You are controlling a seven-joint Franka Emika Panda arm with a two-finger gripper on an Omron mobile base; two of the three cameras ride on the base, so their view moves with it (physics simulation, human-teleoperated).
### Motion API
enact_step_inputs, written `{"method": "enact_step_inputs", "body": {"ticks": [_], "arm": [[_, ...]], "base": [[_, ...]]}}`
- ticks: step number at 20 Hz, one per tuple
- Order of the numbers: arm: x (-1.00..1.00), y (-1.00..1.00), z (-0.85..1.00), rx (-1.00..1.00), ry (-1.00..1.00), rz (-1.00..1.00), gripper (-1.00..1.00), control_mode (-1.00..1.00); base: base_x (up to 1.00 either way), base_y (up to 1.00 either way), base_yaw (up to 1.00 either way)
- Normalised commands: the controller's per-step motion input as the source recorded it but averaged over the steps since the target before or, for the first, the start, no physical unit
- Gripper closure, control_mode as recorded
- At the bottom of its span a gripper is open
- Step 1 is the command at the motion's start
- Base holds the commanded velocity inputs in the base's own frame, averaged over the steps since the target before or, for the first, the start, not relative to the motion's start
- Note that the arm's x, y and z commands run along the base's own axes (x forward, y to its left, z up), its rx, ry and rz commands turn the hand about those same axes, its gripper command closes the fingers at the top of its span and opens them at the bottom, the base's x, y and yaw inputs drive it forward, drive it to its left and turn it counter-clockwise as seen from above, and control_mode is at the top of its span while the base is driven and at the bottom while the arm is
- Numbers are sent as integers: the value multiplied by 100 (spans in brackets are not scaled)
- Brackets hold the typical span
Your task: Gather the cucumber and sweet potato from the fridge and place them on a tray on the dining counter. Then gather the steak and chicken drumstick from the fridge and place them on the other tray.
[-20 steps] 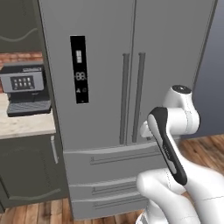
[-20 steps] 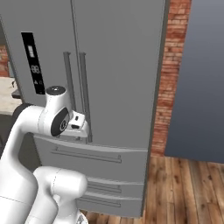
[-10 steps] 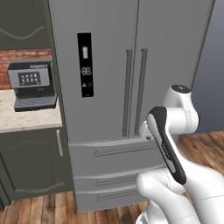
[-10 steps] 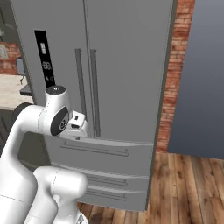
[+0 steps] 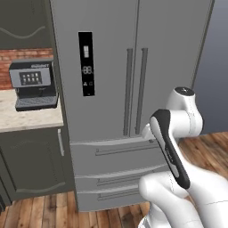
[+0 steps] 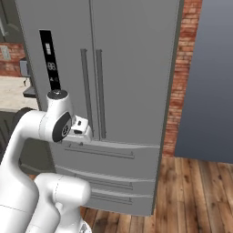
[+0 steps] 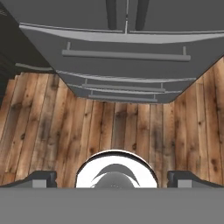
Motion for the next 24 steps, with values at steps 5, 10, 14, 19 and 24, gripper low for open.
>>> {"method": "enact_step_inputs", "body": {"ticks": [5,10,14,19,24], "arm": [[-4,0,0,0,-1,0,-100,-100],[-1,1,0,0,-28,0,-100,-100],[9,0,0,1,-27,0,-100,-100],[26,0,11,4,-8,0,-100,-100],[17,-4,38,1,-1,-1,-100,-100]], "base": [[-20,0,0],[0,0,0],[0,0,0],[0,0,0],[0,0,0]]}}
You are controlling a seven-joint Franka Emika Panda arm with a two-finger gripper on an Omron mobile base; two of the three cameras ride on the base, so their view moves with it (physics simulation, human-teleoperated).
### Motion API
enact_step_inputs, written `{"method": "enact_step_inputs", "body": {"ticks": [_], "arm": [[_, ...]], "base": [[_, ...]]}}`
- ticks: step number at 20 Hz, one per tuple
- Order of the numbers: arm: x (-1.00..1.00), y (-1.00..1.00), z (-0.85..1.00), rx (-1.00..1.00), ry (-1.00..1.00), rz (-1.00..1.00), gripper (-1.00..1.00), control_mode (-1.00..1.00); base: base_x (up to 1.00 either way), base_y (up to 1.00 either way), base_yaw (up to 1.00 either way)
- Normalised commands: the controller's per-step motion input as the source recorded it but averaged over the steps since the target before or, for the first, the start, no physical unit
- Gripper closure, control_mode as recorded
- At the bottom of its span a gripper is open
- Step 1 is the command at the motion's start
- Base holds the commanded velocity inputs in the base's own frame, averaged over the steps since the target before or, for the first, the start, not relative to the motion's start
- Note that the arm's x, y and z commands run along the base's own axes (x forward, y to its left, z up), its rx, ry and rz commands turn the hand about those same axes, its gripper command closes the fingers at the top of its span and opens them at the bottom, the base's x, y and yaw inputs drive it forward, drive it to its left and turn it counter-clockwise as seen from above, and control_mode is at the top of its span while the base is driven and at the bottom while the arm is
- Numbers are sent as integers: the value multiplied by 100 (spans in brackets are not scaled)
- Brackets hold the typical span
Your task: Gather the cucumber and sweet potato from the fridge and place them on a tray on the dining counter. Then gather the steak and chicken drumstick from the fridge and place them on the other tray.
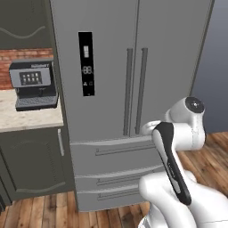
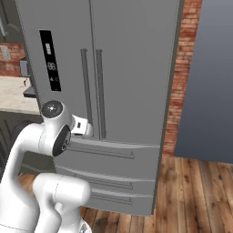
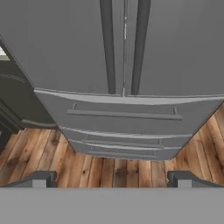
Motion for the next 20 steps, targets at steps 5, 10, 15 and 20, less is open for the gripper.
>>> {"method": "enact_step_inputs", "body": {"ticks": [5,10,15,20], "arm": [[6,-18,40,0,3,-5,-100,-100],[12,-10,29,1,2,-5,-100,-100],[29,-4,19,2,-6,-2,-100,-100],[36,-17,1,3,-11,0,-100,-100]], "base": [[0,0,0],[0,0,0],[0,0,0],[0,0,0]]}}
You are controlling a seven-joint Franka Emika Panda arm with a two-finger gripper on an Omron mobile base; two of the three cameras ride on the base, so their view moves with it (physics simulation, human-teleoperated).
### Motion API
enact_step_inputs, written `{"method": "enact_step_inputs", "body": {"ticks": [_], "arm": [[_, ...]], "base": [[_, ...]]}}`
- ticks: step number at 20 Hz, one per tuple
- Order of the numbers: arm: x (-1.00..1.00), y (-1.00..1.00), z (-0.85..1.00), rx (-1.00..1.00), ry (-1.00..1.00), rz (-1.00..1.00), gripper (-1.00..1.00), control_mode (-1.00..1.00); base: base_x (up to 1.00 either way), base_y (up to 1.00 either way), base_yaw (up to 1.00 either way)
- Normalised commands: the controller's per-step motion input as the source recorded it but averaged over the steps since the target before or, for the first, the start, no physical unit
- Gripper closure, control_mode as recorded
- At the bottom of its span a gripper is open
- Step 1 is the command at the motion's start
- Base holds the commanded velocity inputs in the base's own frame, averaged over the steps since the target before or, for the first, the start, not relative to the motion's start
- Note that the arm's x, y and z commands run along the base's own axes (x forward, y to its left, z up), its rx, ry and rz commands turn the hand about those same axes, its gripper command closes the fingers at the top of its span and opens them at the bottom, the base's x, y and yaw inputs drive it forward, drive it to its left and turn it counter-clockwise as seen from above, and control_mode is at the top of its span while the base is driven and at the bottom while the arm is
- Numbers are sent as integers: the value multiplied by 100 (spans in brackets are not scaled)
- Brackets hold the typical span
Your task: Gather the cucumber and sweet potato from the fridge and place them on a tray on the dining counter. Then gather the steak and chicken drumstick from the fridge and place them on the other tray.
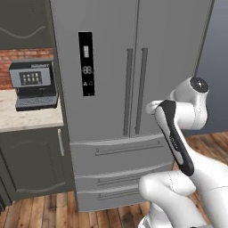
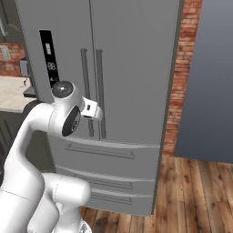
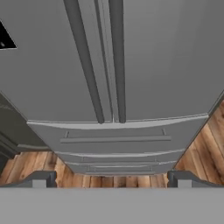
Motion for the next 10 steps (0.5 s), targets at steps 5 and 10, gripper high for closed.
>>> {"method": "enact_step_inputs", "body": {"ticks": [5,10], "arm": [[36,-3,0,1,-6,0,-100,-100],[41,0,0,0,-9,0,-100,-100]], "base": [[0,0,0],[0,0,0]]}}
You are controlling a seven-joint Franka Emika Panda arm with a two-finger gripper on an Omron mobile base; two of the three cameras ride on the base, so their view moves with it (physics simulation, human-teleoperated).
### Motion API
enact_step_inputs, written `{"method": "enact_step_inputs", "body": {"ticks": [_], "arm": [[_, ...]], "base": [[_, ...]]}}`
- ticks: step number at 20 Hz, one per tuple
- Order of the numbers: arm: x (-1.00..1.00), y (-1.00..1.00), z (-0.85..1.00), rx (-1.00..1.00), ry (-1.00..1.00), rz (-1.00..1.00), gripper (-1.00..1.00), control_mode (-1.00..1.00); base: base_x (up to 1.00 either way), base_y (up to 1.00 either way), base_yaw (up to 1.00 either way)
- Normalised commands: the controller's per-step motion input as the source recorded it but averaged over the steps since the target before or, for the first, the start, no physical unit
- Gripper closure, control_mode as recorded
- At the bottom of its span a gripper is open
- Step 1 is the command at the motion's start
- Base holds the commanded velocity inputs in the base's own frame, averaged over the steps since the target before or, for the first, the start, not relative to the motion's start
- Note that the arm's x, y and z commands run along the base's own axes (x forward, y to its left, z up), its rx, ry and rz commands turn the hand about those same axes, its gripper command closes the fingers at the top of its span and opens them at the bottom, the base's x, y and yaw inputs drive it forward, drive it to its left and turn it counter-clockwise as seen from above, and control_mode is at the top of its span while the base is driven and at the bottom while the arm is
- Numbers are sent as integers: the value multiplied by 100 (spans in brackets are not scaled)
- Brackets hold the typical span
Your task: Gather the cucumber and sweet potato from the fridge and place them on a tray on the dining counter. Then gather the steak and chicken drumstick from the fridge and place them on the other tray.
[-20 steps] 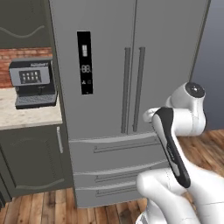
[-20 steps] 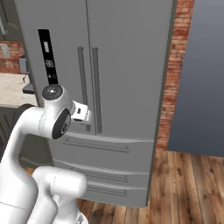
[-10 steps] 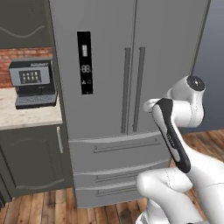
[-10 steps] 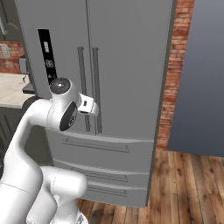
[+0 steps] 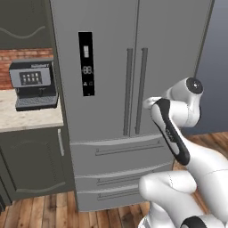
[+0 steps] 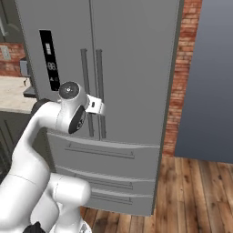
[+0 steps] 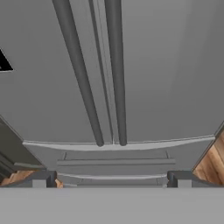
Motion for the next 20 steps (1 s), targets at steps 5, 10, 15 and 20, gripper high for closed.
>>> {"method": "enact_step_inputs", "body": {"ticks": [5,10,15,20], "arm": [[56,0,0,0,0,0,-100,-100],[55,0,0,0,-1,0,-100,-100],[53,0,-4,0,-8,0,-100,-100],[51,0,-11,0,-7,0,-100,-100]], "base": [[0,0,0],[0,0,0],[0,0,0],[0,0,0]]}}
